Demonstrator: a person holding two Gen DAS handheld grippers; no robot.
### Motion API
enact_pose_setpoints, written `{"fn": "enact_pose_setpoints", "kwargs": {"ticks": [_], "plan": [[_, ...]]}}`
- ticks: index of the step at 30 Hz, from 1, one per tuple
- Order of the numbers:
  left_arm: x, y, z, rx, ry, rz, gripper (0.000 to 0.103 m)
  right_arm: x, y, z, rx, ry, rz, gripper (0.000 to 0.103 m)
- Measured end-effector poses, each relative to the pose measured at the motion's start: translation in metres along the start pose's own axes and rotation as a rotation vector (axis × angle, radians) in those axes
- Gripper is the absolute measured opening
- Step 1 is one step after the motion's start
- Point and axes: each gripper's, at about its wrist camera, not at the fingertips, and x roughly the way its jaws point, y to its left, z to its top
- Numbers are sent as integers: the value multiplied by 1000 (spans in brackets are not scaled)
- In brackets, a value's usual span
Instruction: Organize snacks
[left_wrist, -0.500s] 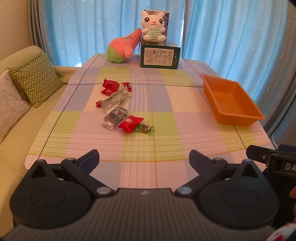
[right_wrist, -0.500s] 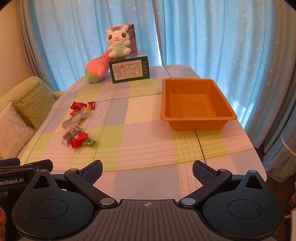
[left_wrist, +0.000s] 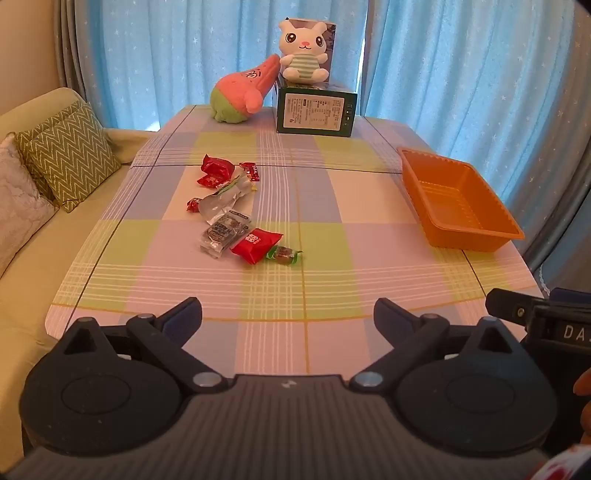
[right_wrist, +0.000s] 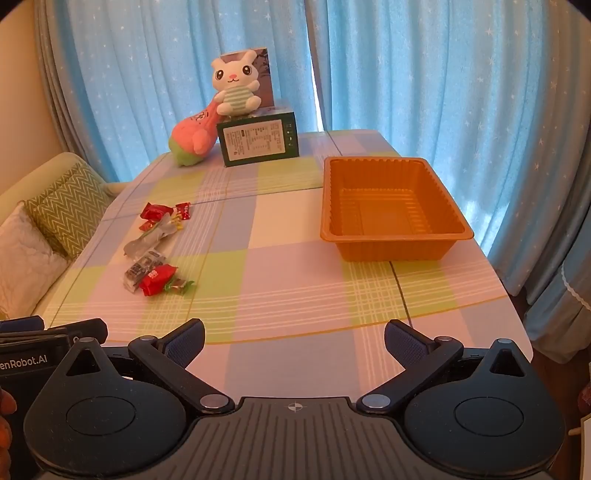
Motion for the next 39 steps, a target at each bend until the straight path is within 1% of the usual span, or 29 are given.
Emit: {"fn": "enact_pose_setpoints", "kwargs": {"ticks": [39], "plan": [[-2, -6, 2, 0, -3, -9, 99, 0, 0, 1, 2, 1, -2, 103]]}}
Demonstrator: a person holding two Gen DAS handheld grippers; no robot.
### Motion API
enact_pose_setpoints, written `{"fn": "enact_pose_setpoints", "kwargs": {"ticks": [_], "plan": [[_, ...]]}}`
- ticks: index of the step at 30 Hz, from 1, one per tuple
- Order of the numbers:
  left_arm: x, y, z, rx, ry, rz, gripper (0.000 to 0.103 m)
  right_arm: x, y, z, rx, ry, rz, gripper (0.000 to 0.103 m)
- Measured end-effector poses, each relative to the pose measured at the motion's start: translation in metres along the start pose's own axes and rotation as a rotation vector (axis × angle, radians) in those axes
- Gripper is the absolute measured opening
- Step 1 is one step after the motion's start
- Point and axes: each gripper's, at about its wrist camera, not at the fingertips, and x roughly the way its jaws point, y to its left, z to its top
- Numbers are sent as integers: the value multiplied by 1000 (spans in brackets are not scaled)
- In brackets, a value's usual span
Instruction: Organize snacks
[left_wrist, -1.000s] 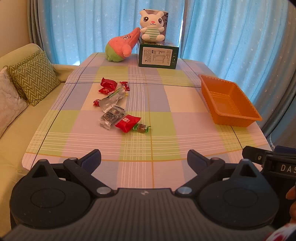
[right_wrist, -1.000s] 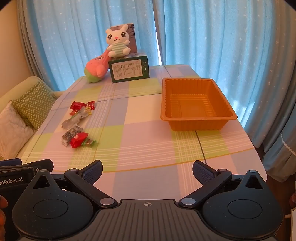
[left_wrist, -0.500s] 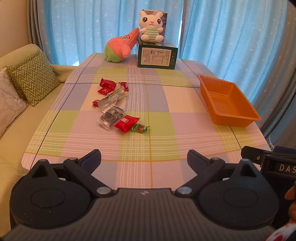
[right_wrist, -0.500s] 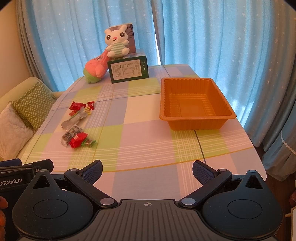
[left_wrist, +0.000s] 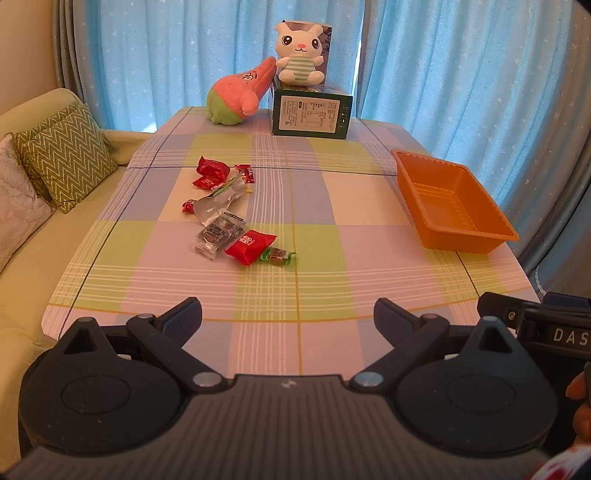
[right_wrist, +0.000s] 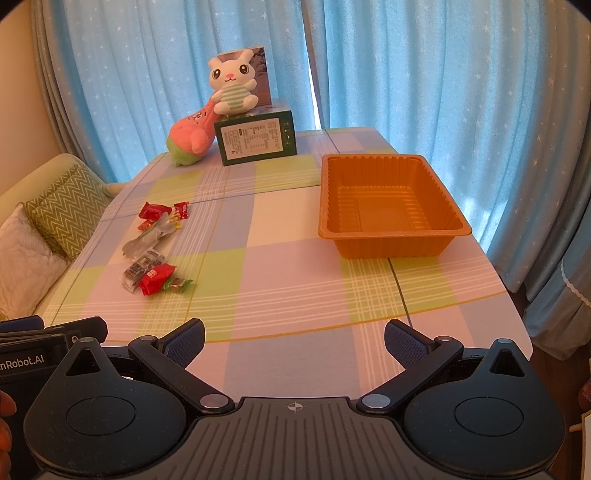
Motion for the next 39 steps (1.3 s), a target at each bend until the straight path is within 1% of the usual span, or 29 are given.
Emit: {"fn": "enact_pose_setpoints", "kwargs": {"ticks": [39], "plan": [[-1, -3, -1, -2, 0, -11, 99, 1, 0, -2, 3, 2, 2, 103]]}}
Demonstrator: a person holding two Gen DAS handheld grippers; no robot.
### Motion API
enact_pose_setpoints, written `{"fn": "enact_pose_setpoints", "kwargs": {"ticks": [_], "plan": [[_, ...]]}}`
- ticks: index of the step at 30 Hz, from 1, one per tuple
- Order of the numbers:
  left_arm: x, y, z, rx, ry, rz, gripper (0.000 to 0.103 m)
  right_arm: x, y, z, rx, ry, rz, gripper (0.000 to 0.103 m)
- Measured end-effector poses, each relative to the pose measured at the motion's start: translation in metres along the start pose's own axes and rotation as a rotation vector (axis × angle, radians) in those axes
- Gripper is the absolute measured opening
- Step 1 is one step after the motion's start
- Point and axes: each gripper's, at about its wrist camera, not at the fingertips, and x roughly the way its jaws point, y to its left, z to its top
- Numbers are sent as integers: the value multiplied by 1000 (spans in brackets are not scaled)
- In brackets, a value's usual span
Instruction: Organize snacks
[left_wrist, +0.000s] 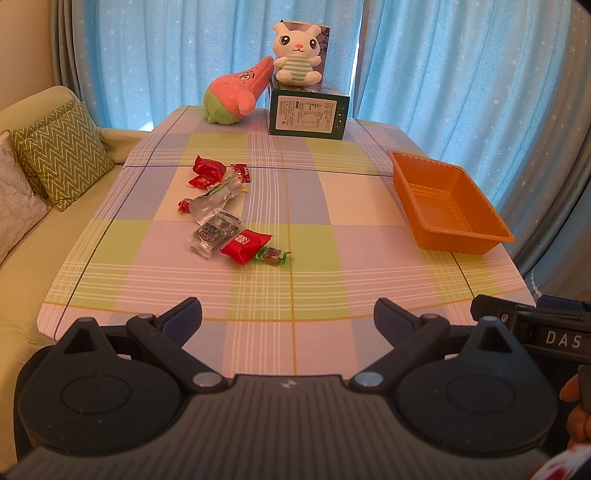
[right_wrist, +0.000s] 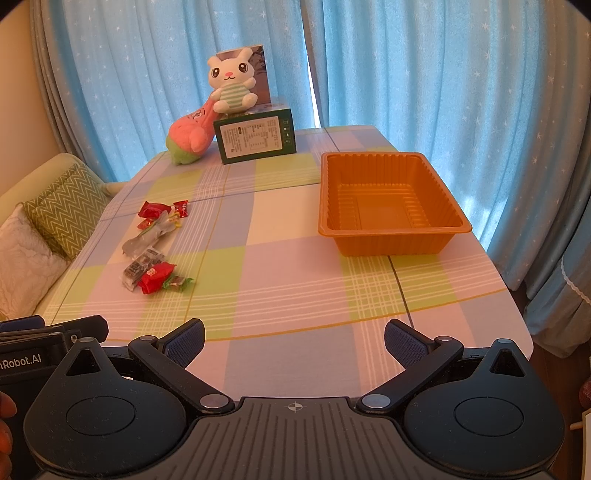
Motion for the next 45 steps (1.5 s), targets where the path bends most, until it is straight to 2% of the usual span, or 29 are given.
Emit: {"fn": "enact_pose_setpoints", "kwargs": {"ticks": [11, 18, 25, 27, 31, 35, 45], "plan": [[4, 15, 3, -12, 0, 7, 99, 10, 6, -6, -23, 5, 32, 102], [38, 48, 13, -6, 42, 21, 99, 46, 20, 0, -88, 14, 98, 102], [83, 71, 31, 96, 67, 19, 97, 100, 41, 9, -169, 16, 205, 102], [96, 77, 37, 123, 74, 12, 97, 118, 48, 12, -209, 17, 238, 88], [121, 88, 47, 198, 87, -3, 93, 155, 61, 15, -295, 34, 306, 83], [143, 98, 53, 225, 100, -32, 88, 188, 79, 17, -406, 49, 378, 71], [171, 111, 63, 274, 112, -80, 82, 253, 115, 18, -590, 86, 422, 47]]}}
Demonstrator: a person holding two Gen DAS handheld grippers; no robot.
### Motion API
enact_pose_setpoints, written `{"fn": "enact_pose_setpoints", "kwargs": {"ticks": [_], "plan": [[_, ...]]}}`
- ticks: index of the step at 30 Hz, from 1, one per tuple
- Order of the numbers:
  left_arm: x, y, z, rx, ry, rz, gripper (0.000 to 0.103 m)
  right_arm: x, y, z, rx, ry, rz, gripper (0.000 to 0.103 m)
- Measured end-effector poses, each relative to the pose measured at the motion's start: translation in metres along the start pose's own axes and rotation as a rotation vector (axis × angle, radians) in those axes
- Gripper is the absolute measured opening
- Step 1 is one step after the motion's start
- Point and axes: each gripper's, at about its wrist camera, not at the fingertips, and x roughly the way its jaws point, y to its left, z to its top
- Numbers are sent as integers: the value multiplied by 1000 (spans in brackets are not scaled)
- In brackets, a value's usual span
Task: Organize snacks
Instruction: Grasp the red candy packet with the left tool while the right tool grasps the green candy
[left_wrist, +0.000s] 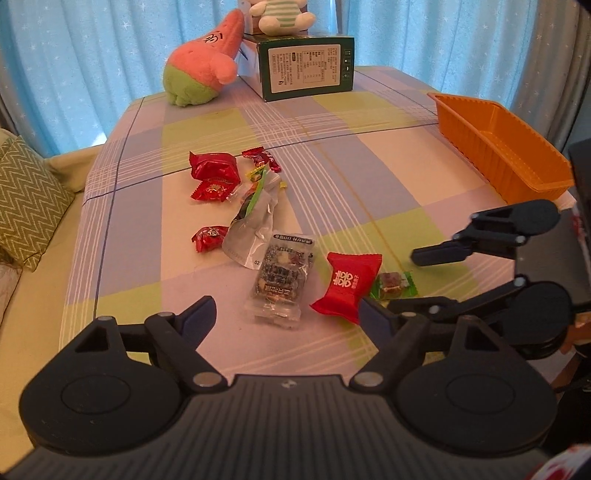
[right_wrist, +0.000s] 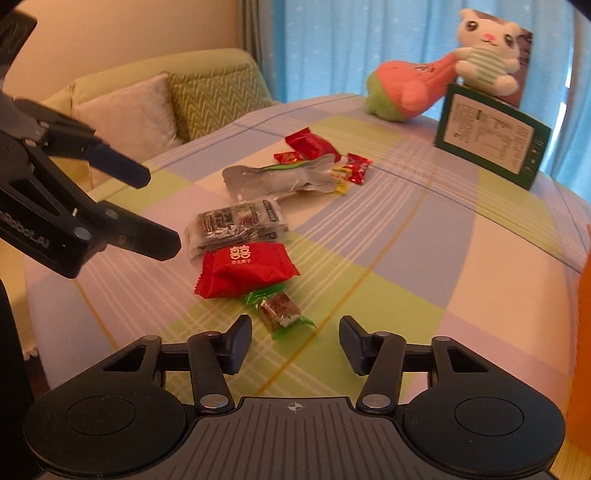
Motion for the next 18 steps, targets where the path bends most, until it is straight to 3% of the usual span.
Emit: {"fn": "enact_pose_setpoints", "kwargs": {"ticks": [4, 6, 12, 18], "plan": [[5, 1, 0, 7, 4, -15, 80, 7, 1, 5, -13, -18, 23, 36], [7, 0, 0, 17, 4, -28, 77, 7, 2, 4, -15, -18, 31, 22], [16, -18, 3, 80, 8, -77, 69, -11, -5, -3, 76, -10, -33, 21], [33, -39, 11, 143, 9, -101, 54, -35, -25, -14, 192, -15, -133, 21]]}}
